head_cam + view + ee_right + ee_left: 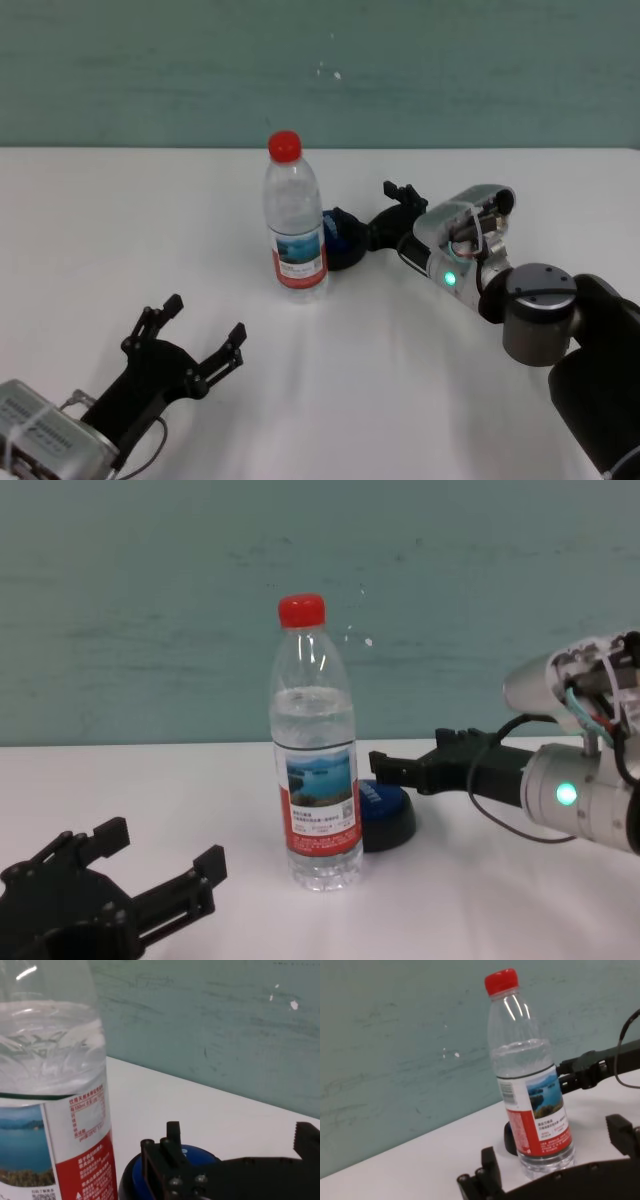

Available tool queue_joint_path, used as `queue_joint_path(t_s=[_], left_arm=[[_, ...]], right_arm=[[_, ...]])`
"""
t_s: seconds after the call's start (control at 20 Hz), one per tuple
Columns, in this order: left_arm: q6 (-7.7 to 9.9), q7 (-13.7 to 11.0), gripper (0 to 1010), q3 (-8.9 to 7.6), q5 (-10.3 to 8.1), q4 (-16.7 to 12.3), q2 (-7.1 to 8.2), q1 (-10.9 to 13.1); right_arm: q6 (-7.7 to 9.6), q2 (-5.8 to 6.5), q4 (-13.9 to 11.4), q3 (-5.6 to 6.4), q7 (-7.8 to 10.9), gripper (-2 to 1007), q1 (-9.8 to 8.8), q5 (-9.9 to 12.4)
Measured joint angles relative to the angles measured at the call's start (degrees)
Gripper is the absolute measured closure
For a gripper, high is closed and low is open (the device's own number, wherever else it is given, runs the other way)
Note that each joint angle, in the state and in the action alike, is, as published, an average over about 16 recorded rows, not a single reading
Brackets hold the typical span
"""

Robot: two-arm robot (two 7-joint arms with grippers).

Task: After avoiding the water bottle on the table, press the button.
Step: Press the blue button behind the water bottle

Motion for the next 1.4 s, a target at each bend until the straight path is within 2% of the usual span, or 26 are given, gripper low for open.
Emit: queue_joint_path(t_s=[0.95,1.25,1.4], left_arm=[[0.0,0.0,10,0.0,0.0,0.0,0.0,0.0],[0.0,0.0,10,0.0,0.0,0.0,0.0,0.0],[0.0,0.0,10,0.0,0.0,0.0,0.0,0.0]], right_arm=[[-1.0,-0.56,4.4,0.19,0.31,1,0.86,-0.2],[-1.23,-0.71,4.8,0.18,0.36,1,0.94,-0.4],[-1.26,-0.69,4.2,0.24,0.32,1,0.77,-0.4]])
